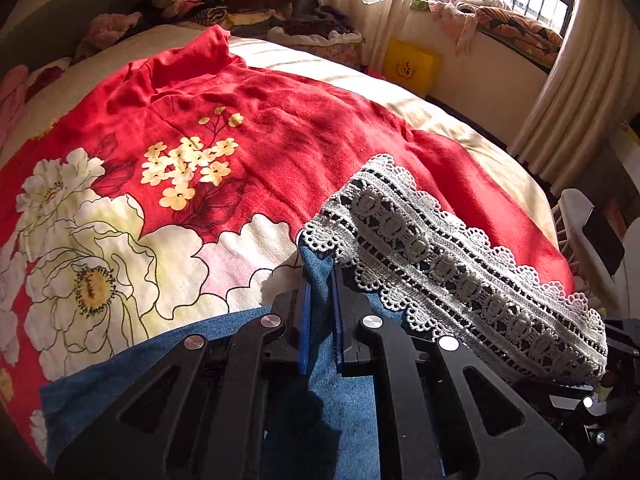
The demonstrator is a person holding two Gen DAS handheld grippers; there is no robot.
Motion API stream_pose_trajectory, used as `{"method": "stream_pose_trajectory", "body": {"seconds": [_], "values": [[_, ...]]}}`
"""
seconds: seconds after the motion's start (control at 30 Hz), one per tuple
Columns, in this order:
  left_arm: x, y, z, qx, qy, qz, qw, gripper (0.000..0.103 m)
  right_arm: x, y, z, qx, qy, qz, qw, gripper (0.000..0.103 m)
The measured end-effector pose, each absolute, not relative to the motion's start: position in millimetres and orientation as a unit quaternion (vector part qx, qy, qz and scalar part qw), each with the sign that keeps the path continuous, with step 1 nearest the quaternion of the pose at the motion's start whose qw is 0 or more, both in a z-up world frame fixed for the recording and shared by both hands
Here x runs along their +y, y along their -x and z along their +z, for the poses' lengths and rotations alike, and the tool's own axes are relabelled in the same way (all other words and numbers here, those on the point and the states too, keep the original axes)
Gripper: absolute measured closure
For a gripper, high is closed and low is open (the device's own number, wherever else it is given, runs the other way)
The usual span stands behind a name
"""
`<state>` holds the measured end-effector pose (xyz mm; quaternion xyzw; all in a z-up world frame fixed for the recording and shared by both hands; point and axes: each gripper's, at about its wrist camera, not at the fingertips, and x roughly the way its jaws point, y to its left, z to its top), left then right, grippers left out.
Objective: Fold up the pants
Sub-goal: 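Grasp the lace-trimmed edge with the left tool while the right tool grasps beside it, then lift the lace-trimmed half and fold it over the pocket side with both tools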
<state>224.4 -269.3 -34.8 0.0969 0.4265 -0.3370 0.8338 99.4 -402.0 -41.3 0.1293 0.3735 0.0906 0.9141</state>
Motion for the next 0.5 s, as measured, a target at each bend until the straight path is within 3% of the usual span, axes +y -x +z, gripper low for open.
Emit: {"method": "stream_pose_trajectory", "body": {"seconds": [0.13,0.5], "values": [[-247,-222,-20,0.418,-0.062,-0.341,0.840,0.100,-386,-94,-27,0.357,-0.117,0.114,0.920,0.088],[-159,-216,-4,0.408,0.008,-0.297,0.864,0.100,-294,-98,8,0.340,-0.043,0.223,0.913,0.088]]}}
